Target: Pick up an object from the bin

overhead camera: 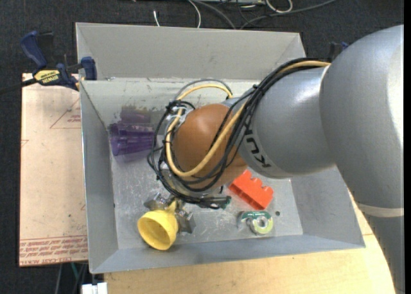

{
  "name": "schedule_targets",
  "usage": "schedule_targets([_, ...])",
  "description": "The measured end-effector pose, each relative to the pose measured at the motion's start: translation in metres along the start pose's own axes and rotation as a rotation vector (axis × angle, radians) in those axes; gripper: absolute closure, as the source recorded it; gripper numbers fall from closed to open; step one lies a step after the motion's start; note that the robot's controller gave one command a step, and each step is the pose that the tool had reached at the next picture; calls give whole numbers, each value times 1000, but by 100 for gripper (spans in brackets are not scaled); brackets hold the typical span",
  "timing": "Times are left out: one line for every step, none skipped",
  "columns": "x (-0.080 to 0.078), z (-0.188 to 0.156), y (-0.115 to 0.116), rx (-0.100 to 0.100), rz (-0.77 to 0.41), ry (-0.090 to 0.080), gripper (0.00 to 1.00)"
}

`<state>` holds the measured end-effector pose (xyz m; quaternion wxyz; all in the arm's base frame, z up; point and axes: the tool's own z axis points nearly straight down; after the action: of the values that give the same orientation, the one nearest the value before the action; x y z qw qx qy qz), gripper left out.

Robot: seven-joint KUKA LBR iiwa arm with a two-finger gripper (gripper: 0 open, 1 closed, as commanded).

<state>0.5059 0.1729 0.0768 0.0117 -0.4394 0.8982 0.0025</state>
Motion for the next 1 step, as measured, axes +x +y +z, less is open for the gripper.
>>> schedule_targets([0, 0, 0, 0, 1, 1, 100])
